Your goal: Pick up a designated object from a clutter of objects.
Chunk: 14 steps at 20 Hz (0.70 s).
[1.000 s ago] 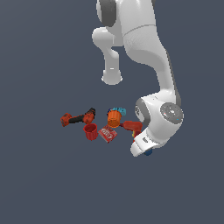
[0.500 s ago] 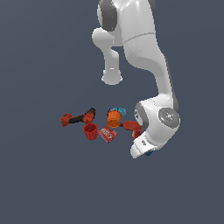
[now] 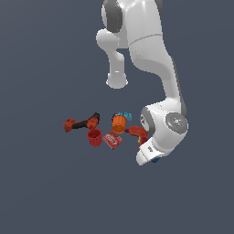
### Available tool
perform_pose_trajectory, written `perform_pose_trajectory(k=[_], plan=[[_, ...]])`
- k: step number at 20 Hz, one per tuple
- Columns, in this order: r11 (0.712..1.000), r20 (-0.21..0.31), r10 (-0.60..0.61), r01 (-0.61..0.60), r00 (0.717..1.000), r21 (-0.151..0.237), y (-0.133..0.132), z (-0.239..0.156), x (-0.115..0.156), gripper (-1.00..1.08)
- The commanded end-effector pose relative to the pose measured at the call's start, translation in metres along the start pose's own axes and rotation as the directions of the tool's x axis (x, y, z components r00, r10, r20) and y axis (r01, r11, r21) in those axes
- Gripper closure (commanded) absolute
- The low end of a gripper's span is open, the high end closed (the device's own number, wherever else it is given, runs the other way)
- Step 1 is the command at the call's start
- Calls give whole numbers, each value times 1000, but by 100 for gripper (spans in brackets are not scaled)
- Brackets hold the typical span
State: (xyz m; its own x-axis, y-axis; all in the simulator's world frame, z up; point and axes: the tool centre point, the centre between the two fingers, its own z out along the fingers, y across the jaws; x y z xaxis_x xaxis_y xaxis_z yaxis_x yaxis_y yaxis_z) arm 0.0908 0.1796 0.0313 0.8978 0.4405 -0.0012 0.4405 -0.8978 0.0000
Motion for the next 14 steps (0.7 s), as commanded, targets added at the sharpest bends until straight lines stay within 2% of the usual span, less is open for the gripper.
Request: perform_pose_trajectory(k=[1, 7, 14], plan=[[1000, -1, 0, 0, 1000, 0, 0, -3, 1, 108], [1000, -1, 0, 0, 1000, 0, 1, -29, 3, 108], [1000, -1, -1, 1, 1000, 0, 4, -90, 10, 108]])
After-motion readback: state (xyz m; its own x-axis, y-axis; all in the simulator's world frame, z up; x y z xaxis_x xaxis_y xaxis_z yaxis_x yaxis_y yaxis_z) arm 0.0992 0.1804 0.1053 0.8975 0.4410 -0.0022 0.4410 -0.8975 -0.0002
